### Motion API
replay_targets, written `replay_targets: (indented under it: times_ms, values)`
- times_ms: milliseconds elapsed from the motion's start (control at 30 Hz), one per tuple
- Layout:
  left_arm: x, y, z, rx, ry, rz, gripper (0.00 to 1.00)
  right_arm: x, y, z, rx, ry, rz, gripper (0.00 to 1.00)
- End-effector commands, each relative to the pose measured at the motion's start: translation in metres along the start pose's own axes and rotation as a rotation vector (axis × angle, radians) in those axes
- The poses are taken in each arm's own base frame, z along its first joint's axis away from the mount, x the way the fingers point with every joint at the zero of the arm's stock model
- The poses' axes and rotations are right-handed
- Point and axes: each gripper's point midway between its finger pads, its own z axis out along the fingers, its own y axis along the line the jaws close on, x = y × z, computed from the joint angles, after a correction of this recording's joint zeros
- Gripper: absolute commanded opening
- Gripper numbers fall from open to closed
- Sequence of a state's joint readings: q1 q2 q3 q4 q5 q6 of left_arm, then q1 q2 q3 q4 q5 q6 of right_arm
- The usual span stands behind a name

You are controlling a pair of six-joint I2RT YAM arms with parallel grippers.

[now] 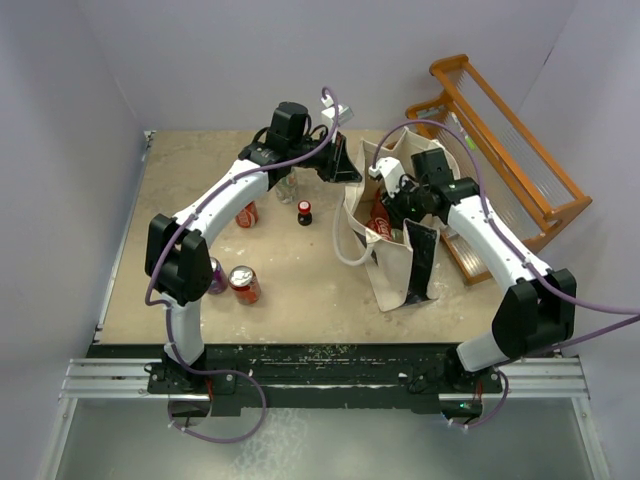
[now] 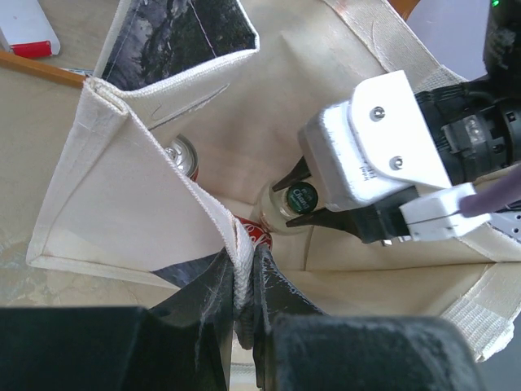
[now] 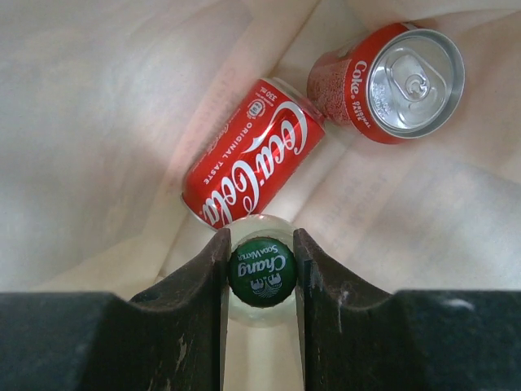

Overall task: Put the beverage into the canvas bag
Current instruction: Place the drink in the canvas bag.

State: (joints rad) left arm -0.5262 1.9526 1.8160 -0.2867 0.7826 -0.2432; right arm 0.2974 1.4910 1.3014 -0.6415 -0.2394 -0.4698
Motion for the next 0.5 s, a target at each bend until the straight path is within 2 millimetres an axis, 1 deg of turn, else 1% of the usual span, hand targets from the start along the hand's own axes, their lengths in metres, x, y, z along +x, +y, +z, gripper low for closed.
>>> replay_targets:
  times_ms: [0, 267, 467]
  values:
    - [-0.01, -0.01, 0.0, 0.035, -0.022, 0.049, 0.0, -0.018, -0.019, 0.004, 0.095, -0.076, 0.004, 0.0]
    - [-0.009, -0.012, 0.0, 0.04, -0.022, 0.047, 0.0, -0.006, -0.015, 0.015, 0.089, -0.068, 0.005, 0.0]
    - [-0.012, -0.013, -0.001, 0.04, -0.028, 0.053, 0.0, 0.003, -0.014, 0.024, 0.081, -0.046, -0.005, 0.1]
